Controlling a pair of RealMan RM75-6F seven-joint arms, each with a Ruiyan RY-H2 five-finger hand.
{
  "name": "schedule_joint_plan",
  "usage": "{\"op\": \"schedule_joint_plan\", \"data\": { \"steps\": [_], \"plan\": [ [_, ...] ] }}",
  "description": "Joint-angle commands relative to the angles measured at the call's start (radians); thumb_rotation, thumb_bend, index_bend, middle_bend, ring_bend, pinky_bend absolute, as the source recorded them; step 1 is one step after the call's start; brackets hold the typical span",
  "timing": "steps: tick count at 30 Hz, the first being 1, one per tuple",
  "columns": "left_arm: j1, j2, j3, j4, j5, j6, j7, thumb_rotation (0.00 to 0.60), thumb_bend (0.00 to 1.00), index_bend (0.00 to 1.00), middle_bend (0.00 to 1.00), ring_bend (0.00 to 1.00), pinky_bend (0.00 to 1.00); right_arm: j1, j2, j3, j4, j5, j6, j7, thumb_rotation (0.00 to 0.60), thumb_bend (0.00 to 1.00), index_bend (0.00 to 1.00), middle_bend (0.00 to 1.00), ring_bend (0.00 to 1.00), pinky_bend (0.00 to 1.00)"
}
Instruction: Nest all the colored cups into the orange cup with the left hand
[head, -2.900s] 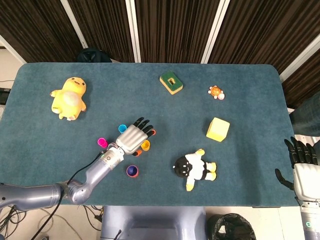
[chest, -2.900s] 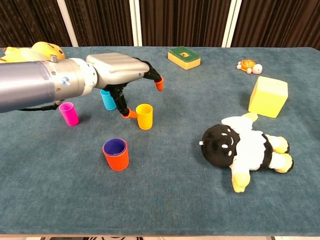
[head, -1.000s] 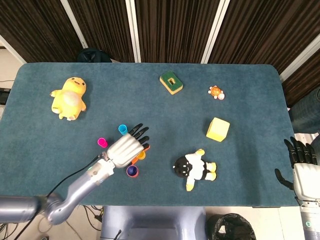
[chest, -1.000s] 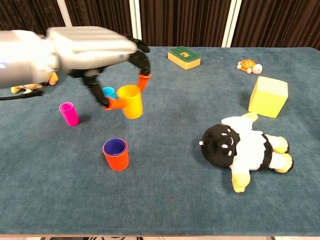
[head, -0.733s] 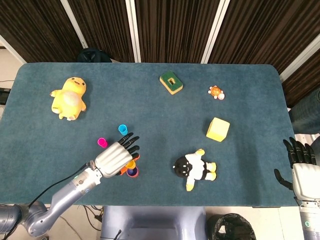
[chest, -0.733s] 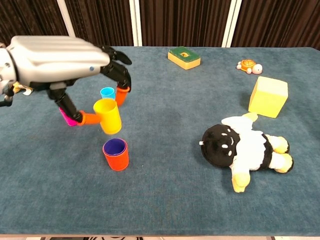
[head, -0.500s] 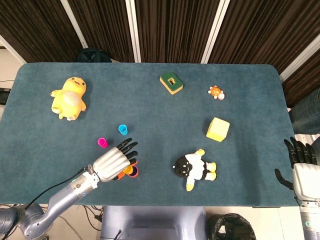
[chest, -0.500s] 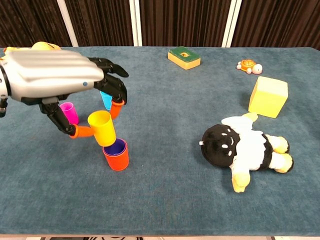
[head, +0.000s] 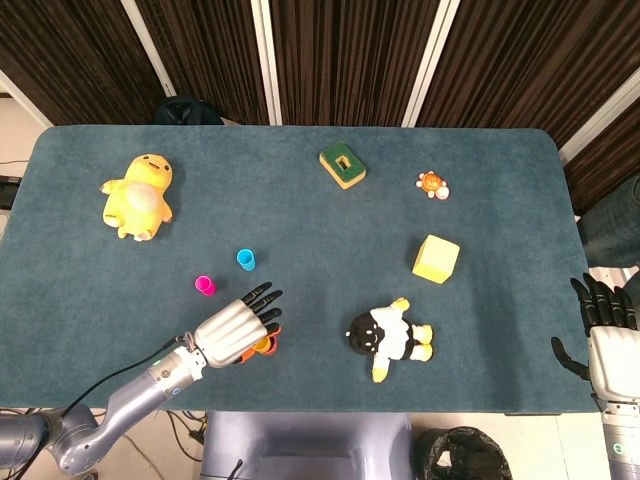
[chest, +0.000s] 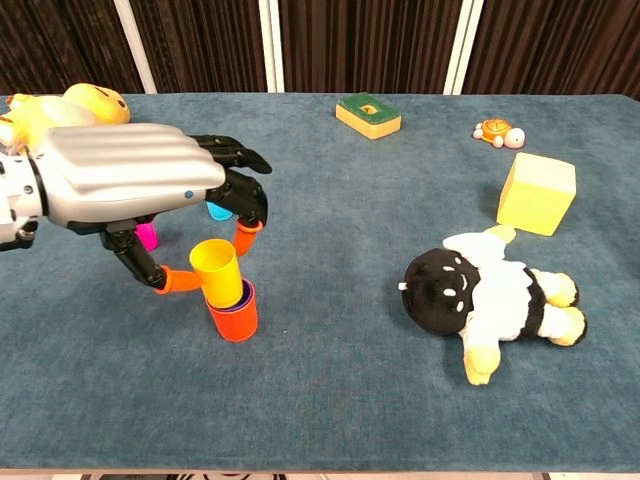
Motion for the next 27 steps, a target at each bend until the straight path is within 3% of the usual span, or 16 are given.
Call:
{"op": "schedule_joint_plan", "data": {
  "steps": [1, 10, 16, 18, 27],
  "plan": [
    [-0.001, -0.009, -0.005, 0.005, -0.001, -0.004, 0.007, 0.600, 0.30, 0.49, 0.23, 0.00, 0.02, 0.000, 0.000, 0.000, 0.000, 0.000, -0.001, 0.000, 0.600, 0.37, 0.07, 0.05, 0.07, 0.04],
    [-0.003, -0.033, -0.013, 0.016, -0.023, -0.019, 0.047, 0.600, 0.30, 0.46, 0.22, 0.00, 0.02, 0.000, 0.001, 0.003, 0.002, 0.004, 0.000, 0.006, 0.600, 0.37, 0.07, 0.05, 0.07, 0.04],
    [-0.006, -0.025, -0.017, 0.003, -0.056, -0.033, 0.079, 0.600, 0.25, 0.20, 0.15, 0.00, 0.01, -0.001, 0.003, 0.003, 0.002, 0.004, 0.000, 0.009, 0.600, 0.37, 0.07, 0.05, 0.07, 0.04],
    [-0.010, -0.022, -0.021, -0.008, -0.081, -0.040, 0.102, 0.600, 0.24, 0.16, 0.14, 0.00, 0.01, 0.000, 0.003, 0.003, 0.002, 0.004, -0.001, 0.009, 0.600, 0.37, 0.07, 0.05, 0.07, 0.04],
    [-0.012, -0.020, -0.053, -0.017, -0.160, -0.021, 0.138, 0.600, 0.24, 0.14, 0.16, 0.00, 0.02, -0.001, 0.005, 0.004, 0.001, 0.006, 0.000, 0.011, 0.600, 0.37, 0.07, 0.05, 0.07, 0.04]
  ]
}}
